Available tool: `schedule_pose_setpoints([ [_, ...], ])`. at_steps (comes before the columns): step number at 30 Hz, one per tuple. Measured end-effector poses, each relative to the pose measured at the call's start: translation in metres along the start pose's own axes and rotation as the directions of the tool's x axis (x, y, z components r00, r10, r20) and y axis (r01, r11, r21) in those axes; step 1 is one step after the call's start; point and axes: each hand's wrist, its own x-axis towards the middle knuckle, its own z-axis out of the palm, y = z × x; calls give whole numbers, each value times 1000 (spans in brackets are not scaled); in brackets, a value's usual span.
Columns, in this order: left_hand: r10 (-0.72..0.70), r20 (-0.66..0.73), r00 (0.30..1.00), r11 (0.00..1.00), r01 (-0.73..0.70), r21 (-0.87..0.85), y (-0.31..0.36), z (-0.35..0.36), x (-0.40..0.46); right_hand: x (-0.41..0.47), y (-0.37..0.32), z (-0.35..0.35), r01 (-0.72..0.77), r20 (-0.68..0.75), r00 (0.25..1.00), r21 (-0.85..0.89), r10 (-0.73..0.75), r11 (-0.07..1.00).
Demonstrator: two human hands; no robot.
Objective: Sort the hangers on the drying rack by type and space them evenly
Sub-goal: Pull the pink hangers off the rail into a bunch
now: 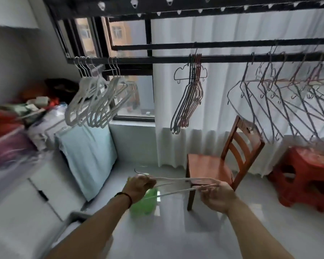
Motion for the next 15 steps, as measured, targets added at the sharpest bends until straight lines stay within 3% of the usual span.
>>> schedule_pose_setpoints([
  [3,-119,-83,989,990,111,-92,23,-53,-38,25,30,44,54,-51,996,-240,-69,969],
  [6,-159,-159,974,976,131,-175,44,-91,-44,28,70,96,68,109,994,-647,4,760],
  [8,-153,-249,956,984,124,-127,61,-112,-38,21,99,134,170,247,968,-772,42,613],
  [10,-127,-355,926,992,115,-53,79,-131,-30,13,118,169,287,375,926,-768,38,573],
  [15,-28,-437,899,998,2,-60,121,-194,4,-15,96,246,363,423,900,-590,-107,721],
])
